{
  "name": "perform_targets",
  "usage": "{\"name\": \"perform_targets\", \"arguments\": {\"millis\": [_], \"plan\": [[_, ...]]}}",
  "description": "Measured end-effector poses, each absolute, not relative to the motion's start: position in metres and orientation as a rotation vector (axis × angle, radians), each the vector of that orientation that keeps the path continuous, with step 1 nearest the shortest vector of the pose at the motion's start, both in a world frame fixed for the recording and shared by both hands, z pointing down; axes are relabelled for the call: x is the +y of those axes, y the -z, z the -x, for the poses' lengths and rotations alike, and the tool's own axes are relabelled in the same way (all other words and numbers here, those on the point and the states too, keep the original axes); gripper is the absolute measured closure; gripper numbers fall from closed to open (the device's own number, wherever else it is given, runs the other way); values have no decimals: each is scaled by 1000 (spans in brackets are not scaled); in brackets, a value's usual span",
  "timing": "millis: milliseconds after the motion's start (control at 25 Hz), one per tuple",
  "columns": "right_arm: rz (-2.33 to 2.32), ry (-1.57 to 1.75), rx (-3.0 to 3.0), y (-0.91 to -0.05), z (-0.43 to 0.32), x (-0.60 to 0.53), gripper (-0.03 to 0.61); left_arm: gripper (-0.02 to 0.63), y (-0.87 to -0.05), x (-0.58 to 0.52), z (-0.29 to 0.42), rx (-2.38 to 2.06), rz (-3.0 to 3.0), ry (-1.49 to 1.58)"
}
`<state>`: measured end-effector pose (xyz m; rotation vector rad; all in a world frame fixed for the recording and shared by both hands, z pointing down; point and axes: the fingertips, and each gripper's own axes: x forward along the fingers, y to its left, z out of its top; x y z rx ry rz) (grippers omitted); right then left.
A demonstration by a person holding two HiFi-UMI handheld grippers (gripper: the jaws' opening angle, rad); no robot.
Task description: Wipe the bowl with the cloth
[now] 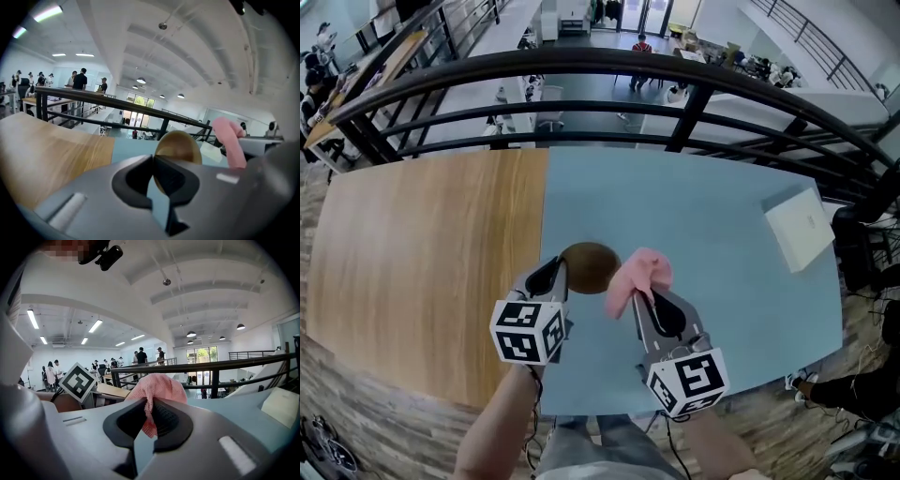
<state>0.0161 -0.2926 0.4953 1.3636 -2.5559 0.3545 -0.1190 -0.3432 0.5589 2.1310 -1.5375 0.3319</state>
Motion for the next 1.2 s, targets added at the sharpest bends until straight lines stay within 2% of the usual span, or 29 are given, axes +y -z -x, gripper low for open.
{"name": "perform_targets", "arguments": {"millis": [600,1040,1200], "plan": [[-1292,-205,-2697,-359,-9,-199,548,603,-386,-245,135,-1730,-2294,-252],[-1232,-155,-2826,-291,-20,-124,548,603,-312,-159,118,-1729,-2308,-18],[-1196,-122,-2879,-270,-15,-100,549,603,-298,-138,120,-1763,-2341,-33]]}}
